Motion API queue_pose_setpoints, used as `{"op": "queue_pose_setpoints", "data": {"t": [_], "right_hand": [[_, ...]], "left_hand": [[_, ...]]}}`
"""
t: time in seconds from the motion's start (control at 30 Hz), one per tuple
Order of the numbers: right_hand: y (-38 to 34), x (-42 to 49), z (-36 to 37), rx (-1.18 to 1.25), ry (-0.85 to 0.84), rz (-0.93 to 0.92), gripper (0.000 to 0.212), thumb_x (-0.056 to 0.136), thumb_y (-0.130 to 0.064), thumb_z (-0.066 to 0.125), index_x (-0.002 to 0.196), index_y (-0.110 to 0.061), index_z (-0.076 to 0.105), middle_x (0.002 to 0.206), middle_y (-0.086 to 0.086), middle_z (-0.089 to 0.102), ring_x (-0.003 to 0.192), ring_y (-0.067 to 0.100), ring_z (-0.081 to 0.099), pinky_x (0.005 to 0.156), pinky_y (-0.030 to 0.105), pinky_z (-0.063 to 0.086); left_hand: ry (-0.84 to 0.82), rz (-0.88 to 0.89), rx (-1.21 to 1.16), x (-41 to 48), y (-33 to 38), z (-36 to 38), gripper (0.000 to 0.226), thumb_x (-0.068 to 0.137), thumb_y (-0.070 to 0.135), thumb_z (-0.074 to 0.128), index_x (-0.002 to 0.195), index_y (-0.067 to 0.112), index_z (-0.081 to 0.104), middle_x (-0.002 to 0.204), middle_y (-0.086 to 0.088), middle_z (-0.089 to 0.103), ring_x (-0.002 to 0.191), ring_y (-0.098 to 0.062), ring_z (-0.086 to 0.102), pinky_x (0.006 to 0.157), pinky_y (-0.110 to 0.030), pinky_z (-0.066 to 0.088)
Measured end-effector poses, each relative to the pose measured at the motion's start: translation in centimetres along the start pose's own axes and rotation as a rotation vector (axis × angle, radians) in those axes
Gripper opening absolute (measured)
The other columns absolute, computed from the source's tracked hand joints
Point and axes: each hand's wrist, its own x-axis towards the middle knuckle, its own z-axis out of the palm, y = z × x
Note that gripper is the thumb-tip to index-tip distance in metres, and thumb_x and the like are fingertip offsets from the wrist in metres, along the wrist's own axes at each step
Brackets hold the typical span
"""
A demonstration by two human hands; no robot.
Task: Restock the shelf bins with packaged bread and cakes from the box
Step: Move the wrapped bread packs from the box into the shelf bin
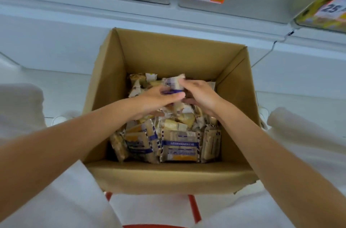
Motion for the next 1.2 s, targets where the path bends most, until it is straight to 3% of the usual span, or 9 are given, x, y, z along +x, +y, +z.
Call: {"op": "queue_pose_setpoints", "data": {"t": [0.07,0.17,0.27,0.37,0.6,0.8,0.93,1.0,1.2], "right_hand": [[-1.4,-1.0,0.2,0.269,-0.138,0.075,0.053,0.102,-0.043,0.039,0.130,-0.003,0.058,0.123,0.010,0.066,0.112,0.022,0.065,0.095,0.034,0.053],[-1.4,-0.9,-0.3,0.195,0.024,0.027,0.049,0.100,-0.033,0.050,0.140,-0.006,0.047,0.123,0.010,0.064,0.113,0.024,0.063,0.095,0.033,0.052],[-0.7,-0.6,-1.0,-0.013,0.147,0.036,0.073,0.088,-0.035,0.069,0.148,-0.020,0.031,0.131,-0.005,0.049,0.114,0.017,0.057,0.095,0.034,0.048],[0.3,-0.4,-0.8,0.192,0.087,0.127,0.050,0.088,-0.019,0.071,0.132,-0.009,0.049,0.125,0.010,0.063,0.103,0.022,0.065,0.091,0.043,0.052],[-0.1,0.9,0.6,0.366,0.108,0.073,0.038,0.080,-0.008,0.077,0.107,-0.014,0.050,0.112,0.018,0.064,0.086,0.023,0.065,0.076,0.037,0.057],[-2.8,0.6,2.6,-0.120,0.030,-0.222,0.068,0.077,-0.021,0.081,0.132,-0.033,0.044,0.120,-0.004,0.063,0.112,0.007,0.059,0.097,0.024,0.050],[-3.4,0.8,4.0,0.303,0.127,-0.140,0.029,0.084,-0.009,0.073,0.112,-0.013,0.063,0.115,0.014,0.068,0.105,0.028,0.067,0.094,0.050,0.053],[-3.4,1.0,4.6,0.533,0.083,-0.054,0.020,0.088,-0.005,0.066,0.106,-0.009,0.058,0.115,0.017,0.067,0.100,0.029,0.068,0.089,0.047,0.056],[-0.4,2.5,6.4,0.303,-0.048,0.075,0.036,0.098,-0.041,0.050,0.118,-0.012,0.059,0.114,0.010,0.069,0.104,0.024,0.066,0.089,0.033,0.053]], "left_hand": [[0.095,0.072,-0.127,0.0,0.0,-0.4,0.035,0.085,0.038,0.072,0.116,0.026,0.061,0.113,0.006,0.068,0.111,-0.019,0.063,0.088,-0.032,0.054],[0.010,0.000,-0.367,-0.1,-0.4,-2.2,0.035,0.090,0.012,0.066,0.125,0.017,0.062,0.116,-0.006,0.072,0.105,-0.022,0.069,0.083,-0.035,0.057],[-0.117,-0.045,-0.422,-0.1,-0.8,-3.1,0.040,0.090,0.008,0.064,0.129,0.017,0.059,0.120,-0.006,0.070,0.111,-0.023,0.067,0.098,-0.042,0.051],[-0.148,-0.084,-0.423,-0.6,-0.6,-3.2,0.039,0.087,0.016,0.066,0.125,0.018,0.061,0.119,-0.006,0.071,0.109,-0.021,0.068,0.092,-0.037,0.056],[0.263,-0.086,-0.601,-0.3,-0.4,-4.8,0.038,0.078,0.014,0.079,0.108,0.013,0.056,0.109,-0.011,0.072,0.097,-0.023,0.072,0.076,-0.033,0.061],[0.326,0.318,0.292,-2.4,1.1,-6.6,0.049,0.070,0.016,0.087,0.114,0.018,0.064,0.095,-0.001,0.075,0.086,-0.012,0.071,0.085,-0.036,0.057],[0.579,0.287,-0.008,-3.3,1.1,-7.3,0.082,0.071,0.035,0.085,0.139,0.026,0.041,0.122,0.007,0.057,0.105,-0.008,0.059,0.085,-0.024,0.050],[0.497,0.149,-0.382,-3.9,0.8,-7.7,0.065,0.077,0.028,0.081,0.132,0.018,0.049,0.122,-0.002,0.064,0.101,-0.016,0.066,0.081,-0.030,0.057],[0.475,0.152,-0.637,-5.1,-1.6,-10.4,0.027,0.085,0.010,0.072,0.112,0.009,0.066,0.104,-0.008,0.075,0.088,-0.020,0.074,0.065,-0.028,0.060]]}}
